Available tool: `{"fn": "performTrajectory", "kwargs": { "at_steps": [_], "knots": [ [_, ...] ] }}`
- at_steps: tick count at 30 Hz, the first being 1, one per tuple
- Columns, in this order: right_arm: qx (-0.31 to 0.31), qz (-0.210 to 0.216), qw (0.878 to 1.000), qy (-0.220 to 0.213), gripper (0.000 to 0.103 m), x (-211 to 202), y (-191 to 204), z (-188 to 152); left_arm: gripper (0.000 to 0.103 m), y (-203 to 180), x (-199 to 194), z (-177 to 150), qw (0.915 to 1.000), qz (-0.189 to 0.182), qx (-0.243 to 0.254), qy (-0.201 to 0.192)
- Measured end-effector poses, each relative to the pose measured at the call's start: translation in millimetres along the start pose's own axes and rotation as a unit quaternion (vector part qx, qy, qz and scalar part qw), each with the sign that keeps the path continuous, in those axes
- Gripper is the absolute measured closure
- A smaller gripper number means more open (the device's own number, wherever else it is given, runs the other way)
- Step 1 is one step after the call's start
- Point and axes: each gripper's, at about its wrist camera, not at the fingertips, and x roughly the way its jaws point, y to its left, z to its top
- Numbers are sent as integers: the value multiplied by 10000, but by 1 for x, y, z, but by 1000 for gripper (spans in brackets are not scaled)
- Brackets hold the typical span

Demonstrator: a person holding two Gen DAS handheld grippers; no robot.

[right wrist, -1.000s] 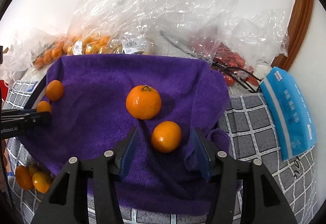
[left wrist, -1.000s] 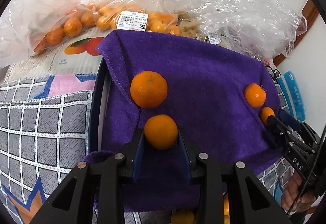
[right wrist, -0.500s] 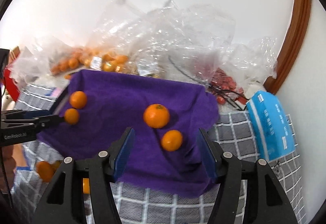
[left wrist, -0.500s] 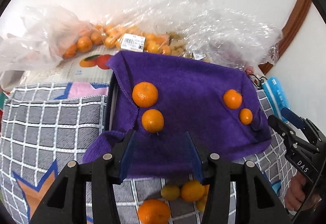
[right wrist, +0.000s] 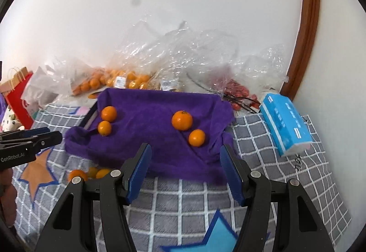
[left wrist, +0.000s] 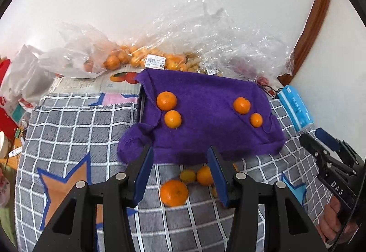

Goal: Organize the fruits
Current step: 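Withdraw both open grippers from the towel back toward the loose fruit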

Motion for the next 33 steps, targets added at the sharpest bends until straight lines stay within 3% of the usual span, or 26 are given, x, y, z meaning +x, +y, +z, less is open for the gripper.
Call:
{"fn": "performTrajectory", "kwargs": {
  "at_steps": [4,16,23,29,33],
  "knots": [
    [-48,-137,9997,-203,30,-21,7,-6,56,-4,-17,-11,9999,-85,36,-100],
    [134,276,9988,-387,30,-39,17,-27,56,2,-36,-42,9998,2,59,-182],
    [81,-14,9992,-390,31,-30,24,-42,56,19,-31,-53,9999,33,-57,-93],
    [188,368,9991,119,46,-6,32,-55,56,41,-24,-61,9997,120,-216,18],
    [139,600,9972,415,49,14,46,-68,56,58,-17,-64,9992,135,-366,85]
  ]
}}
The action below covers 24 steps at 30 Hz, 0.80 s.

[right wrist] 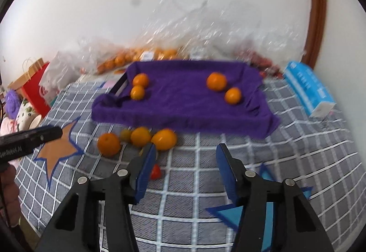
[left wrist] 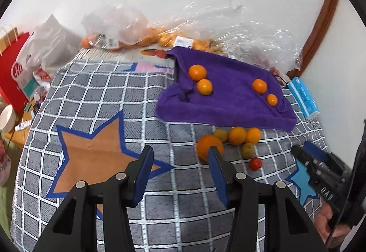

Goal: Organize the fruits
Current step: 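Withdraw both open grippers from the towel back toward the loose fruit, then grasp a large mandarin with the left gripper while the right gripper grasps a red apple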

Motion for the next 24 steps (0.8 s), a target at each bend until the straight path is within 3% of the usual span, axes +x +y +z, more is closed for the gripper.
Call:
{"fn": "performTrajectory", "kwargs": {
  "at_steps": [7,13,15,17,24],
  "knots": [
    [20,320,9984,466,58,32,21,-19,56,20,14,-3,9997,80,-163,174],
    [-72,326,9976,603,59,51,30,-23,56,32,20,-8,9992,115,-291,231],
    [-101,316,9973,656,65,58,31,-24,56,34,24,-9,9990,99,-334,269],
    [-140,273,9967,753,78,65,32,-25,56,33,27,-10,9989,88,-341,301],
    [-100,316,9974,632,78,52,20,-25,56,10,38,-9,9991,-56,-142,387]
  ]
}}
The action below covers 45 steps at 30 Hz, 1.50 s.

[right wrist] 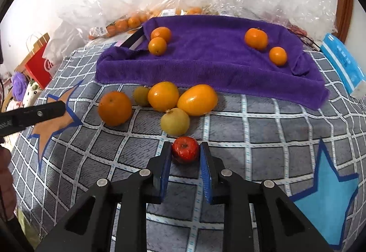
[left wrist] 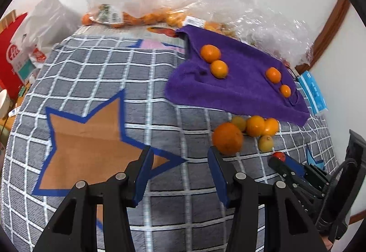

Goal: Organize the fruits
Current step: 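Grasp a large mandarin with the left gripper while the right gripper grasps a red apple, then carry the large mandarin over the towel with the left gripper while the right gripper carries the apple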

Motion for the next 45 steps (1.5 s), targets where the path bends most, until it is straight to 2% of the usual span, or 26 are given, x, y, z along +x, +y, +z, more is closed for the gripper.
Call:
{"fn": "performTrajectory", "kwargs": {
  "at_steps": [4,12,18,21,23,31,45],
  "knots": [
    [65,-108,9998,-130,78,-14,-17,-1,56,-22,9,0,9997,-122,222,70],
    [422,-590,9968,-329,78,-37,-64,-4,56,-57,32,0,9977,-213,513,391],
    [761,-834,9929,-378,78,-49,-94,-11,56,-71,49,4,9958,215,729,500],
    [865,-903,9914,-385,78,-52,-101,-13,56,-73,59,7,9952,278,734,581],
    [886,-935,9909,-381,78,-54,-103,-14,62,-72,62,7,9952,389,711,550],
    [741,-954,9919,-403,78,-58,-92,-3,63,-62,50,9,9964,227,590,563],
    [286,-680,9938,-829,78,-89,-47,22,63,-48,-18,3,9991,154,400,31]
  ]
}}
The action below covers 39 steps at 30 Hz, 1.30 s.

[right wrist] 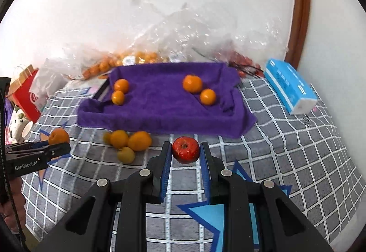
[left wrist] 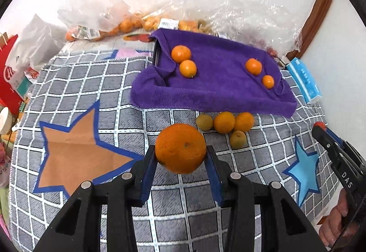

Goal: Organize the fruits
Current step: 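Carry the large mandarin over the towel with the left gripper while the right gripper carries the apple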

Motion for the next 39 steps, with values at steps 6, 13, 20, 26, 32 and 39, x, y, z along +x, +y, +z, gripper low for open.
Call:
{"fn": "performTrajectory", "kwargs": {
  "at_steps": [6,13,20,26,32,39],
  "knots": [
    [-125,47,9999,-86,78,-10,10,4,63,-1,-20,1,9997,-41,-25,-219],
    [-185,123,9996,-193,78,-18,13,11,63,-4,-35,6,9991,-47,-52,-424],
    [-764,273,9966,-138,78,-17,24,17,63,-10,-38,9,9988,-76,-30,-476],
    [-1320,438,9903,-50,78,-15,36,27,63,-17,-37,12,9988,-89,50,-474],
    [-1487,474,9874,-278,78,-23,39,42,63,-23,-36,15,9987,-99,132,-486],
    [-954,439,9932,-498,78,-25,23,53,63,-25,-37,24,9984,-79,161,-533]
  ]
}}
